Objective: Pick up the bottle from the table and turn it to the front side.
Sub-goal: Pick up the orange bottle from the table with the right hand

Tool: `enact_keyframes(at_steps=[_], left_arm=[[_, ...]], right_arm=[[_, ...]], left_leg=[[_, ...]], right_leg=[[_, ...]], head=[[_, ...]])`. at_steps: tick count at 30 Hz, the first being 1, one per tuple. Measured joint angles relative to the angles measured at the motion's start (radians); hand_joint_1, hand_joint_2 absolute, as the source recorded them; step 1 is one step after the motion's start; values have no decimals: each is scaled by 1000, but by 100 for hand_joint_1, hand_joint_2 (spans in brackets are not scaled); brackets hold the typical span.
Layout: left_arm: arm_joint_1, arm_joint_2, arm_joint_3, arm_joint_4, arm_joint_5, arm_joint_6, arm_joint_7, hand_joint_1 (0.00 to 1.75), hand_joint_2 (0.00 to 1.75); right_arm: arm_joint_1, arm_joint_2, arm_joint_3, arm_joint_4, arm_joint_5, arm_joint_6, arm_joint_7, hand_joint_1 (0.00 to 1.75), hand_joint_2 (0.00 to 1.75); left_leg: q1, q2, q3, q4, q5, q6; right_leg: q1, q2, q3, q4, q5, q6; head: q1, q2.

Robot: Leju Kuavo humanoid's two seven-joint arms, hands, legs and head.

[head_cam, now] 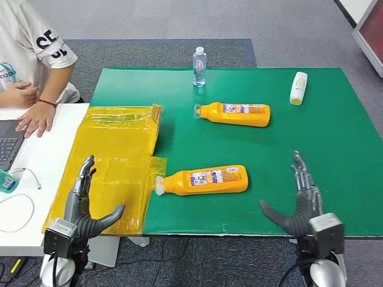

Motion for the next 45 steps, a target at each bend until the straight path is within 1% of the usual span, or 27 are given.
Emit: enact_keyframes(at_steps=[4,7,10,13,17,20,25,28,31,36,39,45], left_arm=[[-12,8,-10,15,2,-2,-1,0,175],[-33,17,-26,34,11,-7,-9,0,175],[-68,27,-50,66,21,-10,-16,0,175],[-102,36,-76,103,27,-7,-20,0,175],[-132,45,-104,139,35,-5,-21,0,175],[-143,49,-118,157,37,-4,-22,0,175],[-156,56,-128,183,44,-3,-28,0,175],[-164,58,-134,198,52,-3,-35,0,175],[-169,59,-138,210,54,-3,-36,0,175],[-172,61,-138,225,54,-3,-38,0,175],[-173,62,-138,232,54,2,-41,0,175],[-175,65,-137,242,54,5,-47,0,175]], right_arm=[[-22,-21,45,33,42,-7,-5,0,175],[-73,-70,117,85,136,-16,0,0,175],[-165,-126,228,167,212,-39,25,0,175],[-279,-167,351,266,273,-62,61,0,175],[-420,-197,506,391,324,-82,106,0,175],[-498,-210,593,459,341,-85,126,0,175],[-609,-224,709,545,389,-88,177,0,175],[-694,-225,785,600,418,-70,207,0,175],[-755,-225,840,641,428,-53,217,0,175],[-828,-224,924,719,475,15,254,0,175],[-871,-213,981,802,497,42,275,0,175],[-938,-185,1075,973,487,141,286,0,175]], left_leg=[[0,0,0,0,0,0],[0,0,0,0,1,0],[0,0,0,0,2,1],[0,0,0,0,3,1],[0,0,0,0,5,0],[0,0,0,0,5,0],[0,0,0,0,5,-1],[0,0,0,0,5,-1],[0,0,0,0,6,0],[0,0,0,0,6,0],[0,0,0,0,6,0],[0,0,0,0,6,0]], right_leg=[[0,0,0,0,0,0],[0,0,0,0,1,1],[0,0,1,0,2,1],[0,0,1,0,4,0],[0,0,1,0,5,0],[0,0,0,0,5,0],[0,0,0,0,5,0],[0,0,0,0,5,0],[0,0,0,0,5,0],[0,0,0,0,5,0],[0,0,0,0,5,0],[0,0,0,0,5,0]], head=[[0,0],[0,0],[0,0],[0,0],[0,0],[0,0],[0,0],[0,0],[0,0],[0,0],[0,0],[0,0]])
